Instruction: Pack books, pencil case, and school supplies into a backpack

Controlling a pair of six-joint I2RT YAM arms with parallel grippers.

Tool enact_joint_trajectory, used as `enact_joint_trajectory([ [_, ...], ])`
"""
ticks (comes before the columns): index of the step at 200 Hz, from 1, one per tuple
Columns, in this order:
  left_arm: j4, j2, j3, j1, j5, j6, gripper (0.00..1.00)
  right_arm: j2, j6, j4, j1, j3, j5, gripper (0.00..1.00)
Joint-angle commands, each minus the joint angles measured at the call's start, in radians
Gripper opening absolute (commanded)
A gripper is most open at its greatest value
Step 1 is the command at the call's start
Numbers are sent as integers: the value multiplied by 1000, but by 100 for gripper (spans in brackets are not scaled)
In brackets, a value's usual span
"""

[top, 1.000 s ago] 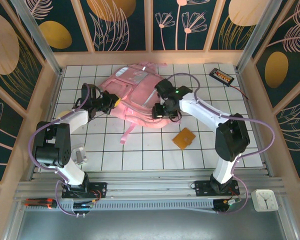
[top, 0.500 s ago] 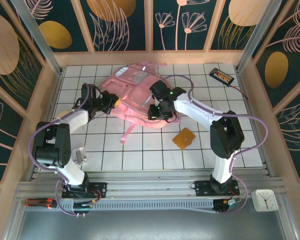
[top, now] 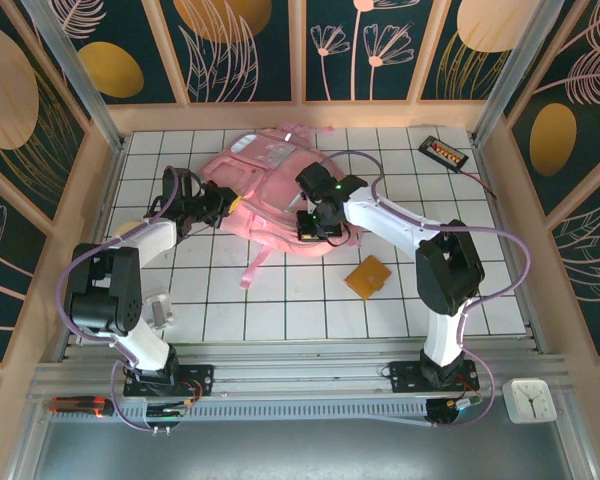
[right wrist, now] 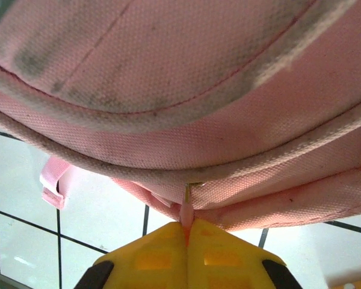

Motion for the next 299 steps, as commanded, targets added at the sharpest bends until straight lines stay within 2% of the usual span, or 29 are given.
enact_joint_trajectory([
  [1,64,-45,24,13,-19,7,0,-1,-15,-51,4,25,46,0],
  [29,14,-46,41,13,-30,56,0,-36,-27,-116,-33,3,142,0],
  [51,7,-46,36,14,-27,68,0,-59,-45,-151,-108,-27,233,0],
  [67,7,-42,35,15,-21,74,0,-73,-72,-114,-158,-55,251,0],
  [82,2,-39,35,14,-17,78,0,-68,-113,-58,-206,-58,224,0],
  [109,-5,-27,42,16,2,89,0,-51,-189,10,-196,-26,119,0],
  [124,-8,-6,78,21,16,98,0,-58,-213,29,-170,-23,79,0],
  [144,-16,57,153,42,37,114,0,-71,-216,39,-87,-32,16,0],
  [165,-74,223,340,64,68,161,0,-74,-155,87,-9,-42,-97,0],
  [179,-170,323,501,65,89,210,21,-54,-99,131,36,-25,-162,0],
  [195,-253,350,577,66,70,254,33,-12,-48,166,68,28,-209,0],
  [212,-274,280,513,75,34,281,46,36,-14,170,77,95,-214,0],
  [228,-303,191,409,80,9,310,54,69,-4,147,71,139,-196,0],
  [252,-263,46,228,76,25,285,56,82,-5,129,54,152,-194,0],
  [276,-179,-75,72,49,43,201,55,96,-15,120,46,153,-194,0],
  [299,-57,-122,-53,-8,66,75,51,107,-23,110,46,173,-194,0],
])
